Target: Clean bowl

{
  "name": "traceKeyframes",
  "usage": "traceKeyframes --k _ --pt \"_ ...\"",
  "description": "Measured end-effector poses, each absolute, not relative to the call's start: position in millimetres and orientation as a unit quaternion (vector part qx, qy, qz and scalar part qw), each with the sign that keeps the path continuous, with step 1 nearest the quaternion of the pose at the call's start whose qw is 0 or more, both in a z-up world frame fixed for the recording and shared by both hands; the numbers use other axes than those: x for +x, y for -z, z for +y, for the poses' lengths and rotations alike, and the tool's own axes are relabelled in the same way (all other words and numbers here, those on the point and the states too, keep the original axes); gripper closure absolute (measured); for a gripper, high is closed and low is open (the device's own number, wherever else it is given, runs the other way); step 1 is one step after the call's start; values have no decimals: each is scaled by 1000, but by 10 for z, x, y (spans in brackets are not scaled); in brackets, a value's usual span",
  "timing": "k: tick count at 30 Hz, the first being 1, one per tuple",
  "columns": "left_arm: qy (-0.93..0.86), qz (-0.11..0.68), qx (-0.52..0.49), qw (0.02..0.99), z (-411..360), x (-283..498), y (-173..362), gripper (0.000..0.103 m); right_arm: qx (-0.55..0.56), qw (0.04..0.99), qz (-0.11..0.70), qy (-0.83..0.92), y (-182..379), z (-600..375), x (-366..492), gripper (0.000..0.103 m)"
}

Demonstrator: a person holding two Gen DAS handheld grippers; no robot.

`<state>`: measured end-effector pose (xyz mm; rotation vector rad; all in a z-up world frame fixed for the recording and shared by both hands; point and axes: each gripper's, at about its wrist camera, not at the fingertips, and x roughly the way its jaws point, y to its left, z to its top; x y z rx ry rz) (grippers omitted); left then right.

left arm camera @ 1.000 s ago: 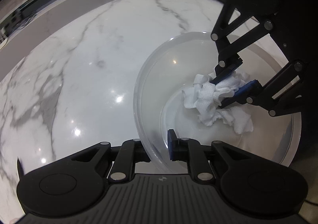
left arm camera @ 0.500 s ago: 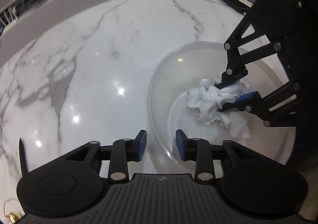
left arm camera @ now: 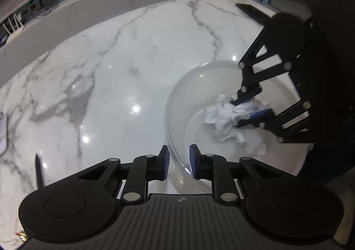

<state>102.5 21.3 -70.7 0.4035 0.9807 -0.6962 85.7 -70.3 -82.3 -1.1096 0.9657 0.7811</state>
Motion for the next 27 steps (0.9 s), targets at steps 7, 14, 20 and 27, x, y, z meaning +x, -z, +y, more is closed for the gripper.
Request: traceKeyframes --k 7,14,20,27 --pt "322 450 208 807 166 1087 716 91 -491 673 432 -345 829 -675 878 86" --pt "327 449 206 806 166 1111 717 91 -501 678 414 -343 901 -613 1027 86" --pt "323 449 207 807 165 1135 724 92 -499 678 398 -364 927 -516 1129 86" --pt "322 450 208 807 159 1148 735 94 -491 672 394 -390 917 -427 1080 86"
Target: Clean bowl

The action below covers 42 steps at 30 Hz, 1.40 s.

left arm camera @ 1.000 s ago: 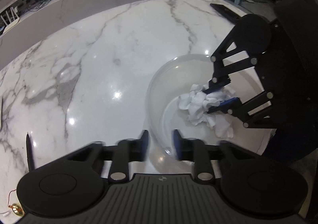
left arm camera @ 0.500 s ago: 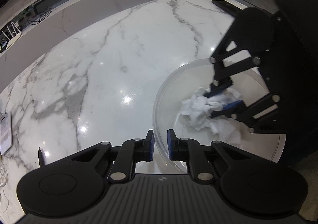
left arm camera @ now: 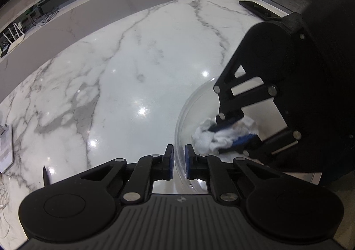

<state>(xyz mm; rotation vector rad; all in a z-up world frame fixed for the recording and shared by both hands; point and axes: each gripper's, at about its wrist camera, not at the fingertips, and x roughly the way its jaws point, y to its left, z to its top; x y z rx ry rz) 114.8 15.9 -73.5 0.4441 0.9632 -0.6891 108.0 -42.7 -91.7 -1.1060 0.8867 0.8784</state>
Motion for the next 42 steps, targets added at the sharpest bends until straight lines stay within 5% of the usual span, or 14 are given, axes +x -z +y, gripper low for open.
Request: traceKeyframes --k 23,42 --pt "321 448 216 806 161 1130 746 93 -503 634 449 -378 922 -551 1100 86" --pt "325 447 214 805 161 1119 742 91 -520 661 404 -361 945 -519 1131 86"
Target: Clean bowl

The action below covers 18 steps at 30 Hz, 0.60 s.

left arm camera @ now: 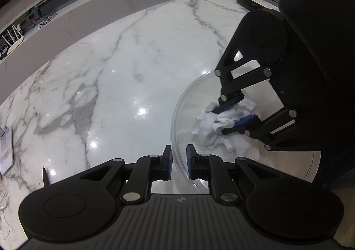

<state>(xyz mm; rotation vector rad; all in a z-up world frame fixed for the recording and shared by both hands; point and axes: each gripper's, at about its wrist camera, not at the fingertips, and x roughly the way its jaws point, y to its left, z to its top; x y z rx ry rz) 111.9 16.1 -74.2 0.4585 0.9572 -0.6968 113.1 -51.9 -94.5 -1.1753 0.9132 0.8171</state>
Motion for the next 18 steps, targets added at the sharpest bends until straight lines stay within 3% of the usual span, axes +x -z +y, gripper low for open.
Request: traceKeyframes --k 18 --pt "323 449 219 804 145 1124 749 92 -519 664 367 -395 976 -304 1063 86"
